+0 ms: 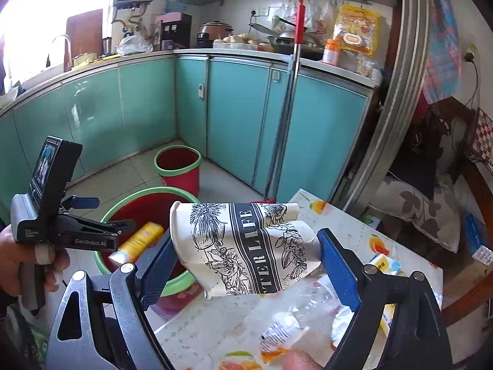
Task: Collect trash
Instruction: 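Carry the carton and cups to the red bucket and release both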
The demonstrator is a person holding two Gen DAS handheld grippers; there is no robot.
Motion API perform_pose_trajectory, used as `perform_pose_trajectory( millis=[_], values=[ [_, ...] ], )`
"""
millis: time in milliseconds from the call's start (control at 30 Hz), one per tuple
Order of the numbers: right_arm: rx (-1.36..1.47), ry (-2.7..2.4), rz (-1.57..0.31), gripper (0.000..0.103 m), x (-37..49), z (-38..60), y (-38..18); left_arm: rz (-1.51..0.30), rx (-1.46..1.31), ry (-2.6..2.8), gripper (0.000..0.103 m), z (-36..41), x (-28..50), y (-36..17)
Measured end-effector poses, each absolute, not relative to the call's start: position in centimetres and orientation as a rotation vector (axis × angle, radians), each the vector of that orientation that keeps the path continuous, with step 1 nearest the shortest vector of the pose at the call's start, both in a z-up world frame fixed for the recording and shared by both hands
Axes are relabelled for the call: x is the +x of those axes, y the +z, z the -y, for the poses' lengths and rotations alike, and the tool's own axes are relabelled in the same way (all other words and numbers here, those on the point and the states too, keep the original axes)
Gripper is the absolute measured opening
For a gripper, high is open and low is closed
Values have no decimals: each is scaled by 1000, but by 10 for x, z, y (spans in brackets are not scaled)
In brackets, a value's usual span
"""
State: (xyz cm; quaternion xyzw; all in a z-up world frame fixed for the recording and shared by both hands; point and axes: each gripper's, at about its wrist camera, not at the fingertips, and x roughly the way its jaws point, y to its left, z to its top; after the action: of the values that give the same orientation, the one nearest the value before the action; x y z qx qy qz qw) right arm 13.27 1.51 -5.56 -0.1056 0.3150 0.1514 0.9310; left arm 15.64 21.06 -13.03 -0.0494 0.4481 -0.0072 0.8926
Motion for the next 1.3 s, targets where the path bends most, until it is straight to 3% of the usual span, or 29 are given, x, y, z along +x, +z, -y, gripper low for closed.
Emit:
perform_pose_trajectory(
  millis=[733, 1300],
  values=[
    [-225, 508, -749, 89, 229, -176, -129, -873, -195, 196, 103, -307, 115, -125],
    [-243, 519, -758, 99, 225, -170, -140, -858, -206, 253, 103, -319, 108, -118]
  ],
)
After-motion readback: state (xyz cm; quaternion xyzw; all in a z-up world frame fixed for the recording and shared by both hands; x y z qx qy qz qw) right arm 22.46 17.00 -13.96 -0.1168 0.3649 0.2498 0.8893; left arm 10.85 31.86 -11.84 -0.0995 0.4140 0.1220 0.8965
